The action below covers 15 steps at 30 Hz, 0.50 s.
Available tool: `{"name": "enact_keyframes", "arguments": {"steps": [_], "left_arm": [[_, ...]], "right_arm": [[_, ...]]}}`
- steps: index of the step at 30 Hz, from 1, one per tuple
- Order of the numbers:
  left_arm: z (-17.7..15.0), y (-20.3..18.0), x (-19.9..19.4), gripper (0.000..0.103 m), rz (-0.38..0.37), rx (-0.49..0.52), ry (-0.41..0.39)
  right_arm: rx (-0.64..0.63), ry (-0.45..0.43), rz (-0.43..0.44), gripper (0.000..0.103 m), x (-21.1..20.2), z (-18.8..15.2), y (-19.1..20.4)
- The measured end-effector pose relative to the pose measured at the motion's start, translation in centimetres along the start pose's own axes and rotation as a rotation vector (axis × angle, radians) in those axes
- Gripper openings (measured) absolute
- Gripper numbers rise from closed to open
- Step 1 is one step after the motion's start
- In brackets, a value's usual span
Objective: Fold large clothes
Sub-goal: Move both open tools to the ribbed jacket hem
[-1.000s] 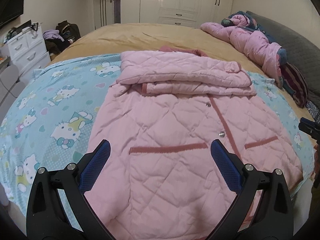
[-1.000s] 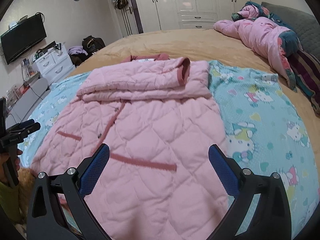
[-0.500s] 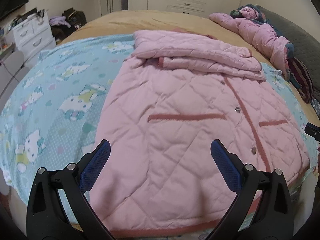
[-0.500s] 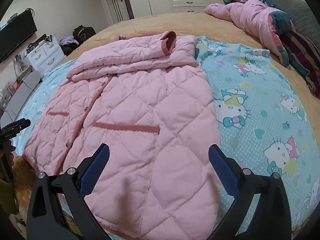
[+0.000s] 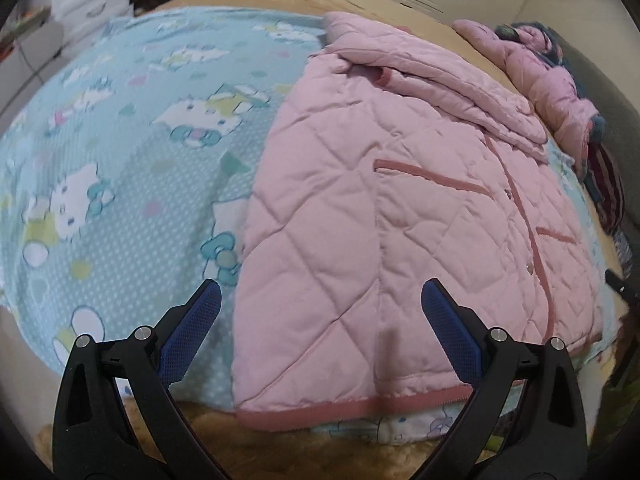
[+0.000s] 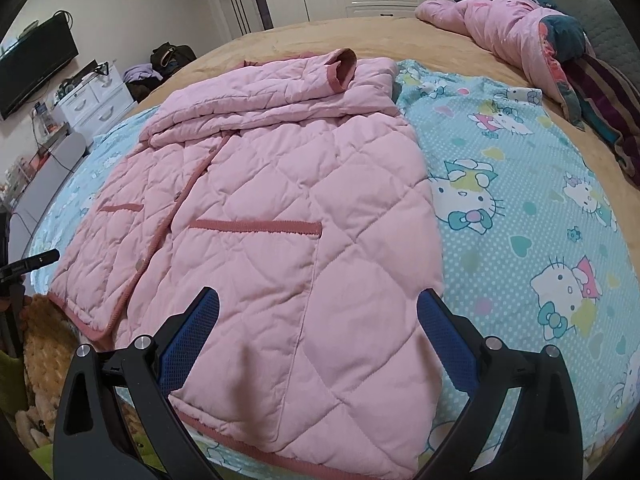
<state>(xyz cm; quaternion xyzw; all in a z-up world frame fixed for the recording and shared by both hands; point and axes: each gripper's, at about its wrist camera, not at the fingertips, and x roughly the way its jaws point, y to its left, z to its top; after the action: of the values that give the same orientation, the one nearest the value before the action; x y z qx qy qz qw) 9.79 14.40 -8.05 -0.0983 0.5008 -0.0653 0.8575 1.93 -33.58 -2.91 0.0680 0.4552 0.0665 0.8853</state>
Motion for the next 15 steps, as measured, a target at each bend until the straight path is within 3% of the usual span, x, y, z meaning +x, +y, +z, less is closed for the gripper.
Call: {"name": "enact_keyframes", "arguments": {"steps": [8, 15], "left_arm": [[-0.3, 0.4, 1.5, 0.094, -0.088, 0.016, 0.12], [-0.1, 0.1, 3.2, 0.094, -0.083, 0.034, 0.219]], "right_arm": [[0.001, -0.008, 0.014, 0.099, -0.3, 0.0, 0.1], [0.015, -0.007, 0.032, 0.099, -0.8, -0.3, -0.4]]}}
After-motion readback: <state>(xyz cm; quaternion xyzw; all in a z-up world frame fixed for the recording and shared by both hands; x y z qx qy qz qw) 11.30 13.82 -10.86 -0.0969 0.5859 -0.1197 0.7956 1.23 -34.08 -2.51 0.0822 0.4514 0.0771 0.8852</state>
